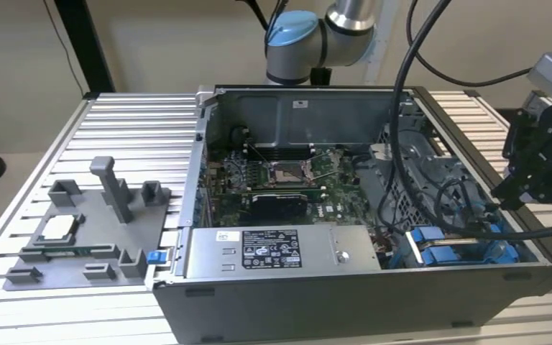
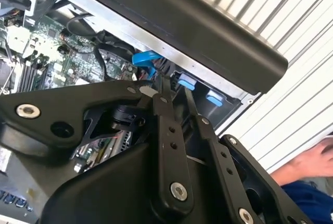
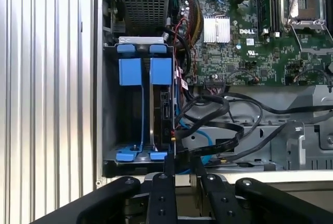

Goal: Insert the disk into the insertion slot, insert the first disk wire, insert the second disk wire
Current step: 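Insert the second disk wire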

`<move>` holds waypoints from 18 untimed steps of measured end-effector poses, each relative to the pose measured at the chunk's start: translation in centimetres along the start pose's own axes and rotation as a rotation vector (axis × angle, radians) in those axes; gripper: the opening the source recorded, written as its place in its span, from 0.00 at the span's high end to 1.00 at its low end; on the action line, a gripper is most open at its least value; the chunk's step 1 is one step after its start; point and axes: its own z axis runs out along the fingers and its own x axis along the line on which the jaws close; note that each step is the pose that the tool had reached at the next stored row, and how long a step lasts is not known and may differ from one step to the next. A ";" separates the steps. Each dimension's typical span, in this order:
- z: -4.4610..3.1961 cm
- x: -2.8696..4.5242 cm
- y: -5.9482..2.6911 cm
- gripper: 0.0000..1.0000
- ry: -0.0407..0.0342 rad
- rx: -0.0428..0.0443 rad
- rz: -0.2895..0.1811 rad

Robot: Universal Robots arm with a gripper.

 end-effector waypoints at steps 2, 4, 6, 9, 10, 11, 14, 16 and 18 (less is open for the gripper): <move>0.09 0.04 -0.01 0.00 -0.0030 -0.0050 0.001; 0.18 0.06 -0.02 0.00 -0.0080 -0.0093 0.001; 0.28 0.08 -0.03 0.00 -0.0128 -0.0128 0.001; 0.46 0.13 -0.06 0.00 -0.0188 -0.0173 0.000; 0.52 0.15 -0.07 0.00 -0.0210 -0.0185 0.000; 0.58 0.17 -0.08 0.00 -0.0232 -0.0194 0.000; 0.76 0.24 -0.11 0.00 -0.0365 -0.0215 -0.002; 0.86 0.29 -0.12 0.00 -0.0467 -0.0224 -0.003; 0.94 0.32 -0.13 0.00 -0.0605 -0.0232 -0.005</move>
